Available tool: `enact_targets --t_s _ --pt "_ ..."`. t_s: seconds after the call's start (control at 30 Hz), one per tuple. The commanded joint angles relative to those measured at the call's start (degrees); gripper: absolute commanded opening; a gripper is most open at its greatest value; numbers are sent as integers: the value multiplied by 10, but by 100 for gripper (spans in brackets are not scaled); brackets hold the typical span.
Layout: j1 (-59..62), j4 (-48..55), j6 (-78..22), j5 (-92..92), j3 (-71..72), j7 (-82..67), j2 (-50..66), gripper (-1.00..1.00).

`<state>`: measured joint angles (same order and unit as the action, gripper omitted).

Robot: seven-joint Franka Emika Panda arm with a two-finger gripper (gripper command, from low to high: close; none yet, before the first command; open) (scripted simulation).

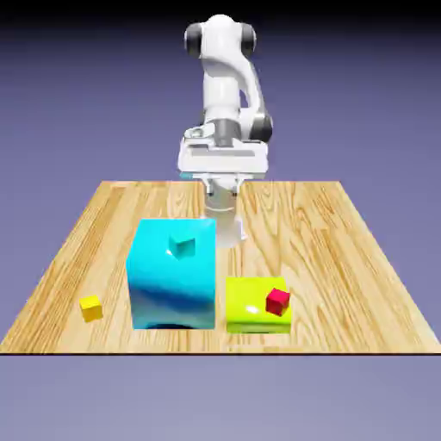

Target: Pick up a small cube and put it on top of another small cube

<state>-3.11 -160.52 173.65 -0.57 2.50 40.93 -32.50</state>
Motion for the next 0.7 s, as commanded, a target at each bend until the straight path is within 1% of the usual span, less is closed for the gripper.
enact_targets --t_s 0.0,0.67 --pt "-20 4 -3 -5 21 -13 1 0" --pt "-422 83 -63 -99 436 -267 27 0"
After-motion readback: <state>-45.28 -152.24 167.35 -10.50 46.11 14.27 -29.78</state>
